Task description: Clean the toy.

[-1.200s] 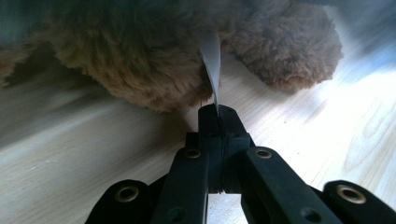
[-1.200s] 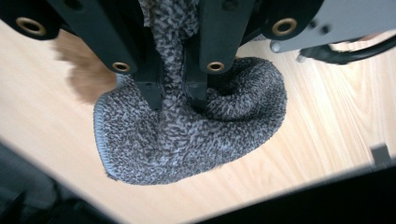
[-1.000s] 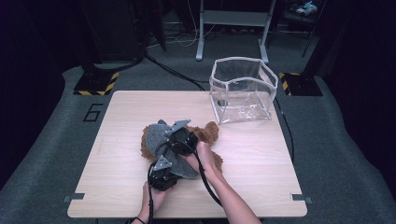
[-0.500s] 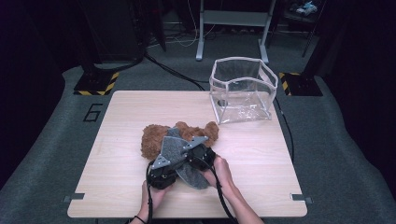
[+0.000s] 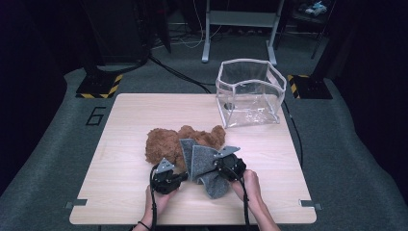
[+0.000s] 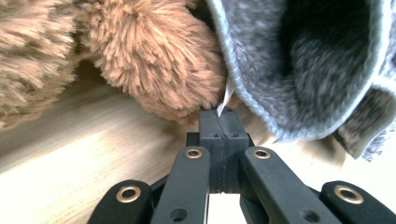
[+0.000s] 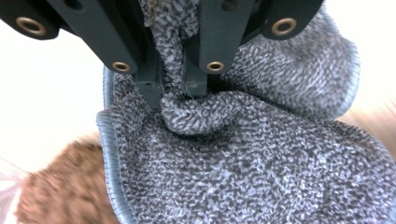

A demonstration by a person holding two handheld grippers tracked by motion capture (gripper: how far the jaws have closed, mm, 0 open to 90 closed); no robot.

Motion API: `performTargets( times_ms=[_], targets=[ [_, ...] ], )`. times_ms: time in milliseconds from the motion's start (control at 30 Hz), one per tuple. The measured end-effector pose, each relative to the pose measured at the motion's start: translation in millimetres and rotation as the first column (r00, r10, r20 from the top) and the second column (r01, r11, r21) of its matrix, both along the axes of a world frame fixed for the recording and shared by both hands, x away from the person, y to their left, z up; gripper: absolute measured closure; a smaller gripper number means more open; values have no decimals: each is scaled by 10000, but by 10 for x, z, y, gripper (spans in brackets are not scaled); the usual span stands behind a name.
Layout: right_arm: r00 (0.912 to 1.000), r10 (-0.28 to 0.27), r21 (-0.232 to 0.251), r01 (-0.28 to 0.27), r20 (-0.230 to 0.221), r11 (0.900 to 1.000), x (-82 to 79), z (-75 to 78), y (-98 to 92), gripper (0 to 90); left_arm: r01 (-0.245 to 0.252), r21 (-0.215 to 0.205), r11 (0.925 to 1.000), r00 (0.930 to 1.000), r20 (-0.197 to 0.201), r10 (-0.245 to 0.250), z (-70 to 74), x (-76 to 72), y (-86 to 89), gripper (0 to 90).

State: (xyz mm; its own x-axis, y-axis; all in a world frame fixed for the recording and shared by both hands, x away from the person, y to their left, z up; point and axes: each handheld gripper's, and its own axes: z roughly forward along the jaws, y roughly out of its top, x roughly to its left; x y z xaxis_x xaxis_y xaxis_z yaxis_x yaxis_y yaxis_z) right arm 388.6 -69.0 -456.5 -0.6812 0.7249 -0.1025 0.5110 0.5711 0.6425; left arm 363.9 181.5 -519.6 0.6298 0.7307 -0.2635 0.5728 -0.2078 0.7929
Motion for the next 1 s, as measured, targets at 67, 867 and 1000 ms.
performTargets(
  times_ms=[67,867,1000],
  targets=[
    [9999,-152,-98,153,80,9998,-7,7,-46,827,-60,-47,10000,10000,-9,60,5,-4,2,900],
    [9810,-1936,-1013,1912,-150,9763,-37,-216,-704,827,-76,-196,9998,10000,59,77,24,11,24,900],
    [9729,-2305,-1107,2274,-158,9675,-53,-229,-822,827,-51,-200,9998,10000,32,52,24,12,26,900]
  ],
)
